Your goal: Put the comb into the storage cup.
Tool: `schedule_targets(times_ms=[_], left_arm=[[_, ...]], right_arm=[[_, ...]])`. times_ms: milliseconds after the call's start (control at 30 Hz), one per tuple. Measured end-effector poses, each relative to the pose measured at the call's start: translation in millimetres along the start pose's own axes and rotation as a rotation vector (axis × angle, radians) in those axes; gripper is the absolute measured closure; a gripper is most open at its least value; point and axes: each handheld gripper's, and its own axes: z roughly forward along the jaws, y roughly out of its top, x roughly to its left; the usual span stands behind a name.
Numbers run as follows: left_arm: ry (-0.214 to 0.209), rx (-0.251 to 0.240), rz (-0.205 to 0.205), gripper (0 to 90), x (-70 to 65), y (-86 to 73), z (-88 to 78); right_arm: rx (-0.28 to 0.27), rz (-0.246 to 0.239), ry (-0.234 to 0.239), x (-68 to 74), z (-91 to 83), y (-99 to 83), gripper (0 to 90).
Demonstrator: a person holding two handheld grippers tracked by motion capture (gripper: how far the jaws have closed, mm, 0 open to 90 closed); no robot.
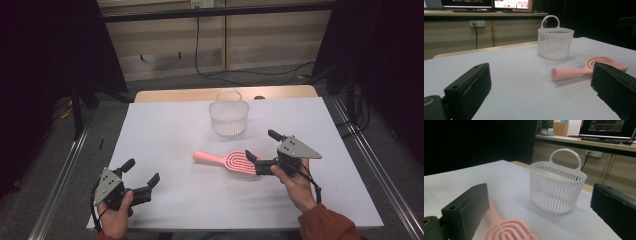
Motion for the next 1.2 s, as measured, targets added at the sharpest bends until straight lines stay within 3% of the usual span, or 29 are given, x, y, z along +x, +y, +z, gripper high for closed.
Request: schedule_targets(times_ms=[100, 267, 400, 767, 900, 1033, 1200], left_arm=[[0.003, -0.001, 0.004, 3.1, 1.0, 0.3, -0.9], [0.006, -0.002, 0.004, 3.1, 1.0, 0.3, -0.6], [0.002, -0.001, 0.002, 3.1, 0.8, 0.3, -0.4], [-0.006, 0.007, 0.006, 3.1, 0.5, 0.1, -0.1], [-0.009, 0.012, 0.006, 3.1, 1.0, 0.0, -0.1], [-0.01, 0.01, 0.008, 3.1, 0.8, 0.0, -0.1], [-0.009, 0.015, 0.007, 3.1, 1.4, -0.3, -0.4]], right_arm=[[-0.005, -0.008, 0.0, 0.1, 3.8, 1.7, 0.3], [0.032, -0.006, -0.023, -0.6, 12.4, 1.2, 2.7], [0.074, 0.048, 0.004, -2.2, 16.5, -0.1, 3.0], [0.208, 0.028, 0.024, -8.1, 28.5, 7.4, 2.4], [0.277, 0.033, 0.063, -11.0, 34.0, 16.5, 2.5], [0.291, 0.046, 0.093, -14.6, 42.0, 22.7, 3.6], [0.38, 0.073, 0.157, -18.5, 52.2, 24.2, 2.7]])
